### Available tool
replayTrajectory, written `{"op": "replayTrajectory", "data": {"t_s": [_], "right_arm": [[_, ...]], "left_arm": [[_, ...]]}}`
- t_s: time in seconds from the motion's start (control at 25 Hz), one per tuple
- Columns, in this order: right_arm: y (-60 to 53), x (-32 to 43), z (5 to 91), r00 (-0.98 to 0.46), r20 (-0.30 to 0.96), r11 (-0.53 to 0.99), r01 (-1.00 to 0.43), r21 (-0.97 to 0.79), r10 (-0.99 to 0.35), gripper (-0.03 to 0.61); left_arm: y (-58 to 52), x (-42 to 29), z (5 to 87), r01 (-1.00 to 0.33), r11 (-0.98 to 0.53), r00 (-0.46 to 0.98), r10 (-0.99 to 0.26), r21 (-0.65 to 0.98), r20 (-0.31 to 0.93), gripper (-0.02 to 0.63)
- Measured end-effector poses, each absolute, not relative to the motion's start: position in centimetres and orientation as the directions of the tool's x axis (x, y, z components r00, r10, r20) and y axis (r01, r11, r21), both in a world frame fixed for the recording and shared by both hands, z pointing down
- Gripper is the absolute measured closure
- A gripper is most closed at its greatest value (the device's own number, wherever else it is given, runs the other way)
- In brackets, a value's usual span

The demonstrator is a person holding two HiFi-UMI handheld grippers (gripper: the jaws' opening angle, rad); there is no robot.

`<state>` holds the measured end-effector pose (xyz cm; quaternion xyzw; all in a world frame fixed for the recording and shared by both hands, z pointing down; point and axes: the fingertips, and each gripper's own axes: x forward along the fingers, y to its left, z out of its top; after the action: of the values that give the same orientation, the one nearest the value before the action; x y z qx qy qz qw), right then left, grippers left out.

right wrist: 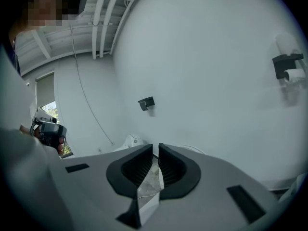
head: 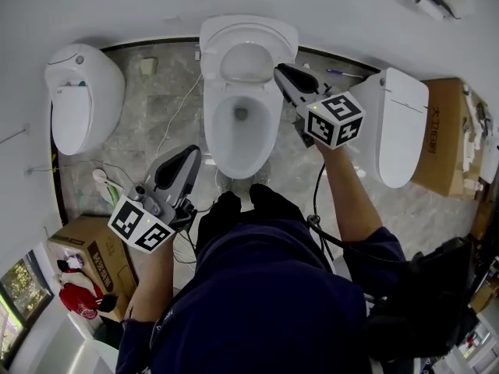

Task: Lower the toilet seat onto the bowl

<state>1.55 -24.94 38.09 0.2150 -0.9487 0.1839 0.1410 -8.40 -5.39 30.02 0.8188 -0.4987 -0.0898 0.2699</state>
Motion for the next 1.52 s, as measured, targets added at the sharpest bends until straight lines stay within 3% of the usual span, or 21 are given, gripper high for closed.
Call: {"op": "replayTrajectory", "data": {"t_s": [0.64, 1.52], "right_arm": [[-29.7, 2.1, 43.1, -0.852, 0.402, 0.848, -0.459, -0.265, -0.335, 0.566], [-37.9, 0.6, 50.2, -0.799, 0.495, 0.832, -0.502, -0.238, -0.341, 0.430]], "left_arm": [[-3.7, -7.1, 31.4, -0.795, -0.269, 0.419, -0.891, 0.543, 0.172, 0.609], [-2.4, -7.9, 33.1, -0.812, -0.155, 0.339, -0.910, 0.562, 0.239, 0.609]]}}
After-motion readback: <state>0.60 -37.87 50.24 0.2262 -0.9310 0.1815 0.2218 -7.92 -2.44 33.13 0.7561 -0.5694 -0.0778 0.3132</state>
